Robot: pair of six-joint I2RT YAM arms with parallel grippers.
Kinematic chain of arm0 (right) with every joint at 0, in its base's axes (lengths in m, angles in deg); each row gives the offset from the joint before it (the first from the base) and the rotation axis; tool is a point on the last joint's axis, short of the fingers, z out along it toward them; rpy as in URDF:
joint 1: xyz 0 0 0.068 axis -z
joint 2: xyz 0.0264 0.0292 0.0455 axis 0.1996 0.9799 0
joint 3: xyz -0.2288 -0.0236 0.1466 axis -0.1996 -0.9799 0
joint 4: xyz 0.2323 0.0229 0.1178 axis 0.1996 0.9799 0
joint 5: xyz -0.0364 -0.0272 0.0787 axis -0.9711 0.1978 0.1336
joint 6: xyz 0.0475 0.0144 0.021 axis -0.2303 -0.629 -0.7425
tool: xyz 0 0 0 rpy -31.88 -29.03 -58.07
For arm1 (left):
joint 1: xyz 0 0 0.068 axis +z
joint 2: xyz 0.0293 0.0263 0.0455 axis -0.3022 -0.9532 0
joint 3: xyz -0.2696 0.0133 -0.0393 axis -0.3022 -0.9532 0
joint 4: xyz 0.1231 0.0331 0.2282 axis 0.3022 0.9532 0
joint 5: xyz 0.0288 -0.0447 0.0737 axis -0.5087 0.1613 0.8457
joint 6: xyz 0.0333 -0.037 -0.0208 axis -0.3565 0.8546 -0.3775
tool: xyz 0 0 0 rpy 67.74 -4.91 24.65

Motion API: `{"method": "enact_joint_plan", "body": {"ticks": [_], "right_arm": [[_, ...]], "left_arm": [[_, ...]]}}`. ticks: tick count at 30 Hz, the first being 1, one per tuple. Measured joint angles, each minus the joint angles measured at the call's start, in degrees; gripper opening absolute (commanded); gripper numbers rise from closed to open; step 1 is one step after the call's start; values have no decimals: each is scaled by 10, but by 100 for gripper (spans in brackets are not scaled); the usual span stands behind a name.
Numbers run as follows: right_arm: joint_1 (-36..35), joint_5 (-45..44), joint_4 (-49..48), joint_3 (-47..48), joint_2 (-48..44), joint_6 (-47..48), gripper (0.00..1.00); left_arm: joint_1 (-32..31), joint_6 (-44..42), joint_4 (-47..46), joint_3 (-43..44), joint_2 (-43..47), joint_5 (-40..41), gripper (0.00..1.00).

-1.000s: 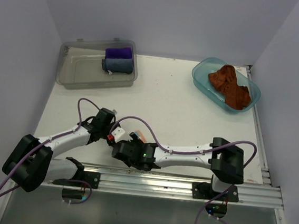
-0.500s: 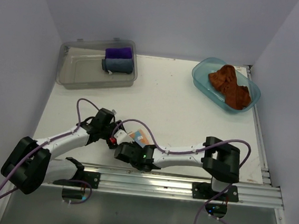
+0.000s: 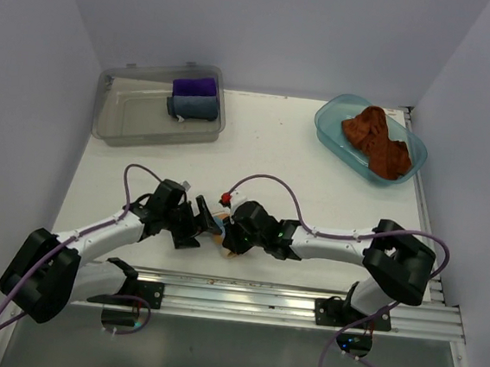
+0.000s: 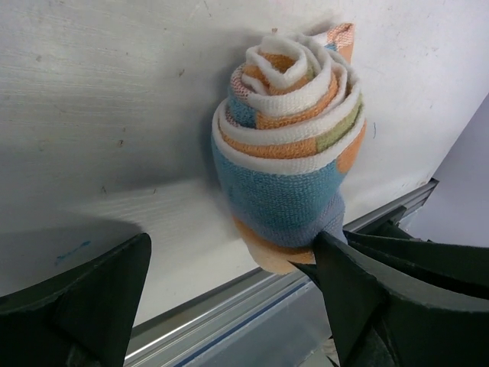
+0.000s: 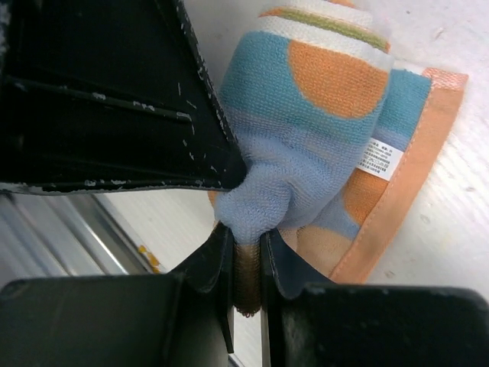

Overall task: Roll the towels
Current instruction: Roll the towel

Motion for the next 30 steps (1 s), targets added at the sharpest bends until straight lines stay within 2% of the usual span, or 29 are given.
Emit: {"method": "enact_joint_plan", "body": {"ticks": [9, 19, 21, 26, 28, 29, 30], "right_arm": [[74, 165, -155, -81, -3, -94, 0], [105, 276, -293, -130, 26, -181, 0], [105, 296, -315, -133, 36, -192, 0], [106, 322, -350, -134, 55, -214, 0], [108, 326, -351, -135, 56, -217, 12], [108, 326, -348, -135, 56, -218, 28], [108, 324, -342, -134, 55, -217, 36]], "left_arm": [[0, 0, -36, -1, -26, -15, 90], [0, 0, -68, -9, -36, -32, 88], [0, 0, -75, -9, -40, -32, 85], [0, 7, -101, -9, -66, -40, 70], [0, 6, -106, -9, -76, -40, 63], [0, 8, -107, -8, -79, -40, 61], [0, 8, -107, -8, -80, -39, 61]]}}
